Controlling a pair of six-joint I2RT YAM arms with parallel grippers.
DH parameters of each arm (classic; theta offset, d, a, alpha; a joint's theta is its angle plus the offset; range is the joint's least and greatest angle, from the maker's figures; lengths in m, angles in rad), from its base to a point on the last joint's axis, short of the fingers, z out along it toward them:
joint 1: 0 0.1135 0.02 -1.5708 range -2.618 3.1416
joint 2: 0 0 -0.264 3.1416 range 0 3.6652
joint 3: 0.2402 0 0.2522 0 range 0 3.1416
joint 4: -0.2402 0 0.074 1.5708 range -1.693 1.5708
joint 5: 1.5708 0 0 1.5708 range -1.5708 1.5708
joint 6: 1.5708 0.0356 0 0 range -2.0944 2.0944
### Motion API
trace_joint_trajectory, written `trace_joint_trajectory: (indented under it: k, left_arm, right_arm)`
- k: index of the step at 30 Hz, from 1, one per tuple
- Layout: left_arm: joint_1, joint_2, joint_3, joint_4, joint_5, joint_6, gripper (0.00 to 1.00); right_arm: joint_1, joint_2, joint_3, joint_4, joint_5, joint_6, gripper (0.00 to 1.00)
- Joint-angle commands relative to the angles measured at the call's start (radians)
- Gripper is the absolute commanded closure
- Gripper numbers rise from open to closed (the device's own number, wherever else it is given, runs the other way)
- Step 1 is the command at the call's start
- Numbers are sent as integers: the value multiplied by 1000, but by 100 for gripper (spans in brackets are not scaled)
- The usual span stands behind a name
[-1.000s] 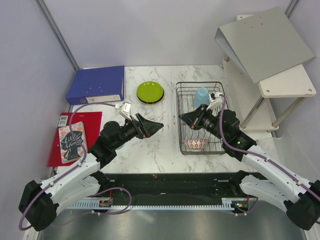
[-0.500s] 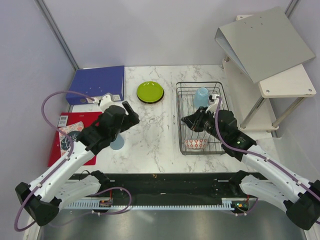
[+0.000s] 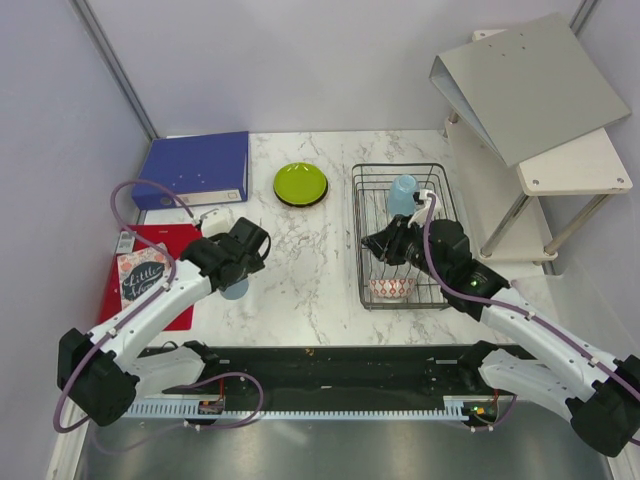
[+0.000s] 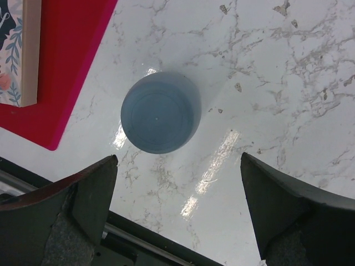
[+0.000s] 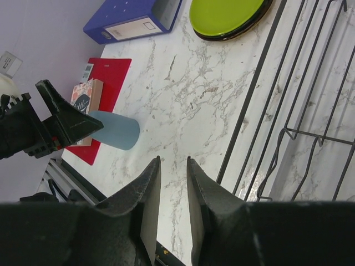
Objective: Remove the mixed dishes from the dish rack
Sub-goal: Pick up the cup at the center of the board.
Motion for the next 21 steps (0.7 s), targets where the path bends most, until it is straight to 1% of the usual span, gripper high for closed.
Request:
trace_joint_trajectory:
  k: [1,9,12,21]
  left_arm:
    - [12,31,4,-33,-63,-71,1]
    - [27,88,-12,-16,-45,-82,1]
    - [45,106,-16,24,-34,-66,1]
    - [169,190,-36,172,38,26,1]
  right_arm:
    - [-4,-20,-20,15,5,-21,68]
    - [-4,-24,-26,13,6,-39,67]
    - [-4,-21,-24,11,5,-41,67]
    - [-4,-21,-26,8,8,-48,67]
